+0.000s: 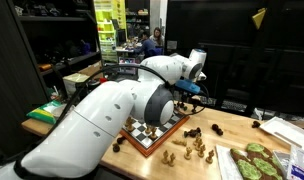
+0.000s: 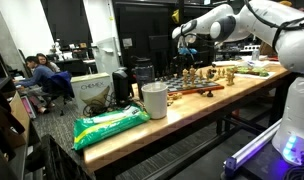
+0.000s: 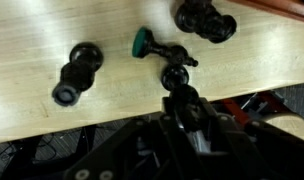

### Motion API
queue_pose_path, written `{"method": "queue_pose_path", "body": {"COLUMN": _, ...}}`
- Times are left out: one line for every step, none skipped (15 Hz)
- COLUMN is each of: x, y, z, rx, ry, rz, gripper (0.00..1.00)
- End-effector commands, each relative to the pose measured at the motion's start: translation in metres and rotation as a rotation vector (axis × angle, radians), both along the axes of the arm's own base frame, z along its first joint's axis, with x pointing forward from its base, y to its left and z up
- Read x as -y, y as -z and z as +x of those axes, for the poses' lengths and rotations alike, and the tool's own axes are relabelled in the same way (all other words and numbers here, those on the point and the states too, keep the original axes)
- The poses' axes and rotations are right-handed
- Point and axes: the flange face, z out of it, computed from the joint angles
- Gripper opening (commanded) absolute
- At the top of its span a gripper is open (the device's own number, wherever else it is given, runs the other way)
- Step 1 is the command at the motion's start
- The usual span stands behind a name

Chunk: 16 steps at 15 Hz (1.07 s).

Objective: Place one black piece back on the chess board

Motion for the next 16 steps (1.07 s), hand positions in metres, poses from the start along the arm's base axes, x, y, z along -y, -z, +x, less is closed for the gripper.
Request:
{"method": "queue_pose_path", "body": {"x": -0.009, "y": -0.026, "z": -0.004, "rx": -0.012, "ry": -0.009, "rz": -0.01, "gripper": 0.07}}
{"method": "queue_pose_path", "body": {"x": -0.011, "y": -0.032, "z": -0.005, "rx": -0.015, "ry": -0.007, "rz": -0.016, "gripper": 0.07}}
{"method": "queue_pose_path", "body": {"x": -0.013, "y": -0.037, "z": -0.006, "rx": -0.023, "ry": -0.004, "rz": -0.021, "gripper": 0.07}}
{"method": "queue_pose_path", "body": {"x": -0.015, "y": -0.044, "z": -0.009, "rx": -0.037, "ry": 0.006, "rz": -0.027, "gripper": 0.07}}
{"method": "queue_pose_path", "body": {"x": -0.017, "y": -0.05, "z": -0.011, "rx": -0.051, "ry": 0.017, "rz": -0.033, "gripper": 0.07}}
{"method": "queue_pose_path", "body": {"x": -0.018, "y": -0.057, "z": -0.015, "rx": -0.067, "ry": 0.029, "rz": -0.036, "gripper": 0.07}}
{"method": "queue_pose_path", "body": {"x": -0.02, "y": -0.064, "z": -0.018, "rx": -0.081, "ry": 0.04, "rz": -0.035, "gripper": 0.07}}
{"method": "queue_pose_path", "body": {"x": -0.022, "y": -0.072, "z": -0.021, "rx": -0.09, "ry": 0.055, "rz": -0.039, "gripper": 0.07}}
{"method": "queue_pose_path", "body": {"x": -0.024, "y": -0.079, "z": -0.024, "rx": -0.098, "ry": 0.067, "rz": -0.042, "gripper": 0.07}}
{"method": "queue_pose_path", "body": {"x": -0.026, "y": -0.086, "z": -0.027, "rx": -0.106, "ry": 0.074, "rz": -0.044, "gripper": 0.07}}
{"method": "queue_pose_path", "body": {"x": -0.028, "y": -0.092, "z": -0.03, "rx": -0.115, "ry": 0.082, "rz": -0.045, "gripper": 0.07}}
{"method": "queue_pose_path", "body": {"x": -0.029, "y": -0.098, "z": -0.033, "rx": -0.12, "ry": 0.093, "rz": -0.051, "gripper": 0.07}}
{"method": "queue_pose_path", "body": {"x": -0.031, "y": -0.104, "z": -0.036, "rx": -0.127, "ry": 0.104, "rz": -0.05, "gripper": 0.07}}
{"method": "queue_pose_path", "body": {"x": -0.033, "y": -0.108, "z": -0.039, "rx": -0.133, "ry": 0.111, "rz": -0.05, "gripper": 0.07}}
{"method": "queue_pose_path", "body": {"x": -0.034, "y": -0.111, "z": -0.042, "rx": -0.14, "ry": 0.124, "rz": -0.05, "gripper": 0.07}}
{"method": "queue_pose_path", "body": {"x": -0.035, "y": -0.114, "z": -0.045, "rx": -0.143, "ry": 0.138, "rz": -0.05, "gripper": 0.07}}
